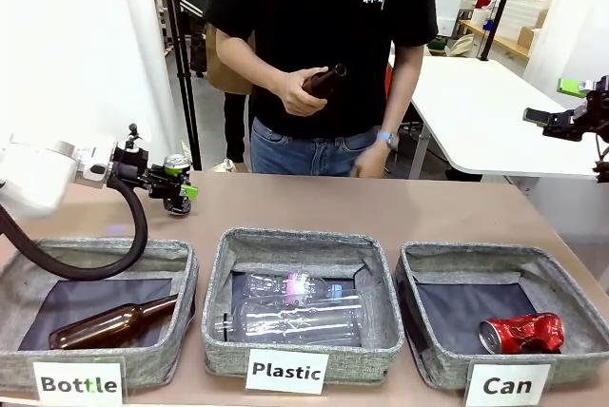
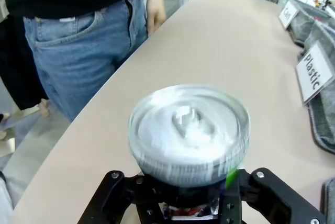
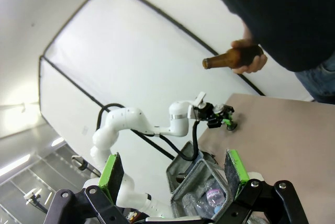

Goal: Sort the can waste into the basket.
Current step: Pick up the can waste from the table and place it in the right Fabric basket.

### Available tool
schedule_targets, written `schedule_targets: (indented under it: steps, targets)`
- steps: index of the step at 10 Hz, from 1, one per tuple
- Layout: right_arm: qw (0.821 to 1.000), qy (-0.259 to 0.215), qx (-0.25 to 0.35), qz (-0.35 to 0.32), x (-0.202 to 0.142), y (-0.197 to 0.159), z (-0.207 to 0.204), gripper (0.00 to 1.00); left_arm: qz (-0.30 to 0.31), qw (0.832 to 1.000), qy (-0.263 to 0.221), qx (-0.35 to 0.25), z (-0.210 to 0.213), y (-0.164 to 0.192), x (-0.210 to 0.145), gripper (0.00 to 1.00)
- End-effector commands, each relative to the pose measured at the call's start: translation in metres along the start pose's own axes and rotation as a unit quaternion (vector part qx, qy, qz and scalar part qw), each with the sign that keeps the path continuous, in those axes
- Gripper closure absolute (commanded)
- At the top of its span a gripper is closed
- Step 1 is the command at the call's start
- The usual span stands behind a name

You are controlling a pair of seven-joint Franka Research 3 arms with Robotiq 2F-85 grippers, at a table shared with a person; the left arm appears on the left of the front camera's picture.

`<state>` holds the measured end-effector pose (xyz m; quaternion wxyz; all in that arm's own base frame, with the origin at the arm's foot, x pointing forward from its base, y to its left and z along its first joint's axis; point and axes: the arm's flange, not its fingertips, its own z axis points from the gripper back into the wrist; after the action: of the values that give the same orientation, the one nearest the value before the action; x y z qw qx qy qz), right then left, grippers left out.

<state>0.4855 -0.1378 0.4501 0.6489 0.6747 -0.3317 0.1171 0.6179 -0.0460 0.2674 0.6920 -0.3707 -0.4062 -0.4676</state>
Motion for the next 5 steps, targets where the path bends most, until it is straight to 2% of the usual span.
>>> schedule_targets:
  steps: [1, 3, 5]
  targets:
    - [1.0, 0.004, 0.005, 0.005, 0.0, 0.003, 0.001, 0.0, -0.014, 0.999, -0.037, -0.014, 0.023, -0.01, 0.012, 1.0]
    - [1.0, 0.004, 0.005, 0.005, 0.0, 0.003, 0.001, 0.0, -0.005, 0.997, -0.055, -0.044, 0.073, -0.021, 0.032, 1.0]
    - [1.0, 0.004, 0.005, 0.005, 0.0, 0.003, 0.001, 0.0, 0.012, 0.999, -0.027, -0.027, 0.162, -0.042, 0.052, 1.0]
